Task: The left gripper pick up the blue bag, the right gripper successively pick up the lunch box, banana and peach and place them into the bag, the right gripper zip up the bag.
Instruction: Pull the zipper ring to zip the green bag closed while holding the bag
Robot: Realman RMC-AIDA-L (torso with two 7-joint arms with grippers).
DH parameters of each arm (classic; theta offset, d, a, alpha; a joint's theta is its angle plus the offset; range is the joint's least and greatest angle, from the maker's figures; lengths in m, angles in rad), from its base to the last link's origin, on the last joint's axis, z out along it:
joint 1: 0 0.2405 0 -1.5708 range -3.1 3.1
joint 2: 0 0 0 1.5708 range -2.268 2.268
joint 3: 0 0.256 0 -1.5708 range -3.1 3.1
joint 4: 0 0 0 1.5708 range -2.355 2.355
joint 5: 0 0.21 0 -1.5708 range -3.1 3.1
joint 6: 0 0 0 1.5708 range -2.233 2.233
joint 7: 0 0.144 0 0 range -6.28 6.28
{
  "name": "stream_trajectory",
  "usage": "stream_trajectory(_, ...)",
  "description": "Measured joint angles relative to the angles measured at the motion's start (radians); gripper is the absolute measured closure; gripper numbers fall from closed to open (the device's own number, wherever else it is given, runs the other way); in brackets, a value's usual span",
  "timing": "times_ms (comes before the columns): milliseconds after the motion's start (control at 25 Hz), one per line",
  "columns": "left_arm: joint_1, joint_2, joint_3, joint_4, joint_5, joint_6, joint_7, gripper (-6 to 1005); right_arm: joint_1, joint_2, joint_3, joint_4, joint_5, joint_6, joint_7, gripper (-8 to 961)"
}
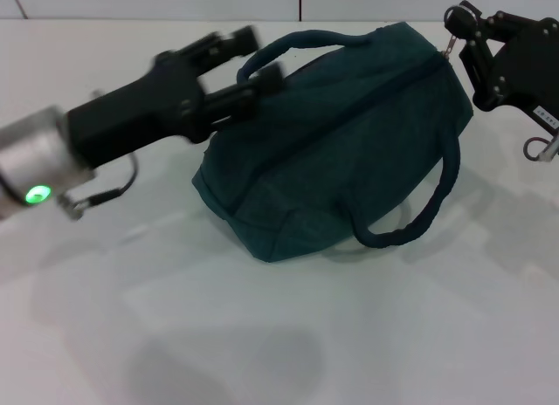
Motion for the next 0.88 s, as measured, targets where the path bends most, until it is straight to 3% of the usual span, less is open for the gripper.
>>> stream_trajectory(80,-0.052,-0.003,0.000,0.024,0.063,-0.033,-0.057,354,0.001,0.000,-0.002,0.000,0.000,0.000,0.000,943)
stream_trajectory(280,-0.143,-0.022,0.001,0.052,0.205,-0.138,-0.141,151,0.003,0.001,-0.004,0.000,-0.001,-0.001,0.000,942)
stream_trajectory(480,-0.171,-0.038,0.002,0.062,0.256,-0.194,-0.147,109,0.003,0.002,-0.006,0.000,-0.001,-0.001,0.000,942)
stream_trajectory(880,-0.174,-0.041,0.020,0.072,0.306,-0.218,-0.082,412,0.003,0.001,-0.008,0.000,-0.001,-0.002,0.002,941)
